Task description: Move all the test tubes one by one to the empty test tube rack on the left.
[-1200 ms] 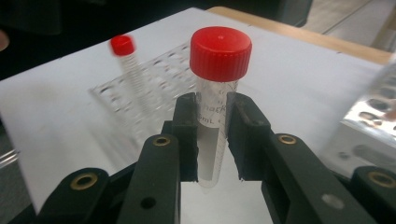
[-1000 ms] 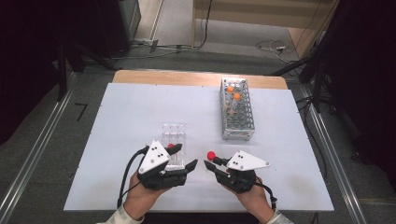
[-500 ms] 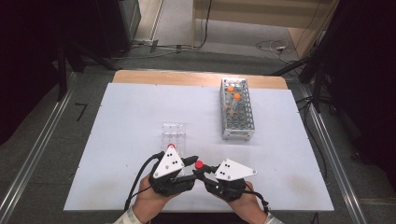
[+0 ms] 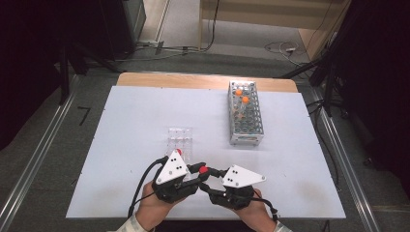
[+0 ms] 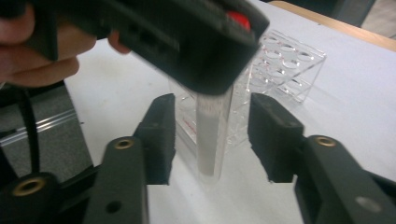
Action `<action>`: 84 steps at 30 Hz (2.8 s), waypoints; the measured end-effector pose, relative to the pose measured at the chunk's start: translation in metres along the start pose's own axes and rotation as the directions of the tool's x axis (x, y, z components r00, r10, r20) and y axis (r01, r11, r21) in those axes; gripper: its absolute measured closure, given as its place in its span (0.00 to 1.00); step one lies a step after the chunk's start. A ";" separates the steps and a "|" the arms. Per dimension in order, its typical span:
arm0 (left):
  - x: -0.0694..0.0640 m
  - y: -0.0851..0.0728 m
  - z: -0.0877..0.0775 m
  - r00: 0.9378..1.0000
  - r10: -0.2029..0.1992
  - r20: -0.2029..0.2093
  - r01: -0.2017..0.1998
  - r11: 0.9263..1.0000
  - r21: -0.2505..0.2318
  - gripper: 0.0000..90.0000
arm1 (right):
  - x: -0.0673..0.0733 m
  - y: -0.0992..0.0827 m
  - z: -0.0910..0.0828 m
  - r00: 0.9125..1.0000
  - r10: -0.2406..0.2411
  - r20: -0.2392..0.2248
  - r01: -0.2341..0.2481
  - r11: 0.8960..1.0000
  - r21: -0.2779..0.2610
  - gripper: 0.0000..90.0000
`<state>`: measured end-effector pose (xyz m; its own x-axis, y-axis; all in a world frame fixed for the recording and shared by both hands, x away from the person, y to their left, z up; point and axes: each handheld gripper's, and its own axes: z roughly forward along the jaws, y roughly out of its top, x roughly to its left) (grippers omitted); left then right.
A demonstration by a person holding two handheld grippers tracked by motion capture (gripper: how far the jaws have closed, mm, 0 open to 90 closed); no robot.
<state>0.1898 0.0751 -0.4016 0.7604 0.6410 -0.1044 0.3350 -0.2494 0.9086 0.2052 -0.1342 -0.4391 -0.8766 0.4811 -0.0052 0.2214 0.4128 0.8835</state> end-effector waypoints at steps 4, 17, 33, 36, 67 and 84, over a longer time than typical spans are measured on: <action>0.007 0.004 -0.011 1.000 -0.023 -0.009 0.023 1.000 -0.013 0.78 | -0.001 0.000 -0.004 1.000 0.000 -0.009 0.000 1.000 0.009 0.33; 0.024 0.014 -0.037 0.998 -0.053 -0.032 0.052 0.998 -0.032 0.78 | -0.011 -0.006 -0.009 1.000 0.015 0.014 -0.015 1.000 0.024 0.27; 0.039 0.017 -0.054 0.992 -0.076 -0.097 0.069 0.995 -0.069 0.78 | -0.014 -0.007 -0.009 0.999 0.029 0.033 -0.030 0.999 0.028 0.27; 0.041 0.016 -0.054 0.991 -0.074 -0.114 0.066 0.995 -0.070 0.78 | -0.015 -0.007 -0.009 0.999 0.033 0.034 -0.034 0.999 0.031 0.27; 0.042 -0.015 -0.023 0.977 -0.031 -0.211 0.036 0.999 0.017 0.73 | -0.015 -0.008 -0.008 0.999 0.036 0.035 -0.037 0.998 0.041 0.28; 0.053 -0.013 -0.034 0.962 -0.142 -0.235 0.128 0.989 -0.075 0.40 | -0.029 -0.007 -0.012 0.992 0.085 0.096 -0.086 0.996 0.010 0.29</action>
<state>0.2071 0.1367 -0.4055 0.5527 0.8225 -0.1343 0.3871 -0.1106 0.9154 0.2239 -0.1603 -0.4395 -0.8097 0.5863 0.0251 0.3003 0.3773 0.8760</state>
